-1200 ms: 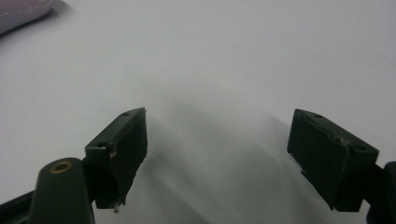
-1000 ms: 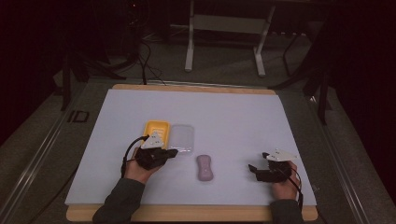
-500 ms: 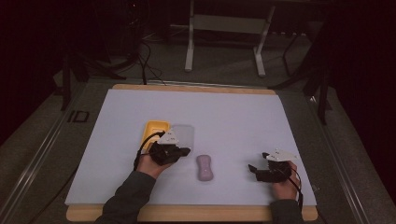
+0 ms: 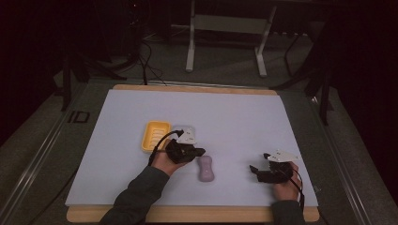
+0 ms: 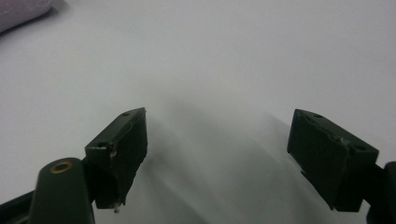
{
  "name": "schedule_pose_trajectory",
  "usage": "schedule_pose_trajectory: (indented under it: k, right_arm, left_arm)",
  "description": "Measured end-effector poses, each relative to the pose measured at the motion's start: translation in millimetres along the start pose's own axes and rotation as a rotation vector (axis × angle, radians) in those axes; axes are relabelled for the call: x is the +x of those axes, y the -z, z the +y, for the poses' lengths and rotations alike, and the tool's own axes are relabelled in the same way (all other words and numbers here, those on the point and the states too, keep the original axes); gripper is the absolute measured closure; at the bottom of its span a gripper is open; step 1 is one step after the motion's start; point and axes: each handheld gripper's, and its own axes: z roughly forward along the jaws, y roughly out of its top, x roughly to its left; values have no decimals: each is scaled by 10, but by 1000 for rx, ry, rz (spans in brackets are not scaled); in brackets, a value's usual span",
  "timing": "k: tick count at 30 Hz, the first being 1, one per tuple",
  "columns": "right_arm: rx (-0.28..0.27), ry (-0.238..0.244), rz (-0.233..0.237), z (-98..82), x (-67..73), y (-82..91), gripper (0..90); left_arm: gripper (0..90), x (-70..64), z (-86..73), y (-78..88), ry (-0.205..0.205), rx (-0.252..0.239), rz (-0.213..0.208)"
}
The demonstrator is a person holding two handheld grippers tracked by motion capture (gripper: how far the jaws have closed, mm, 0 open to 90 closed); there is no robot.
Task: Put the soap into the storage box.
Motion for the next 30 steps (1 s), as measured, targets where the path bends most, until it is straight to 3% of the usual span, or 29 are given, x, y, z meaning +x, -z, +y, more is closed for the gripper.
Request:
schedule_pose_trajectory:
  k: [13,21,30]
  right_arm:
    - [2,3,-1,1,6,-2,198]
    - [3,6,-2,1,6,-4,198]
    - [7,7,-4,2,9,-7,198]
  left_arm:
    - [886,-97,166,-300,-52,48,-57]
    - [885,-73,160,-428,-37,80,-68]
    - [877,-125,123,-547,-83,153,-66]
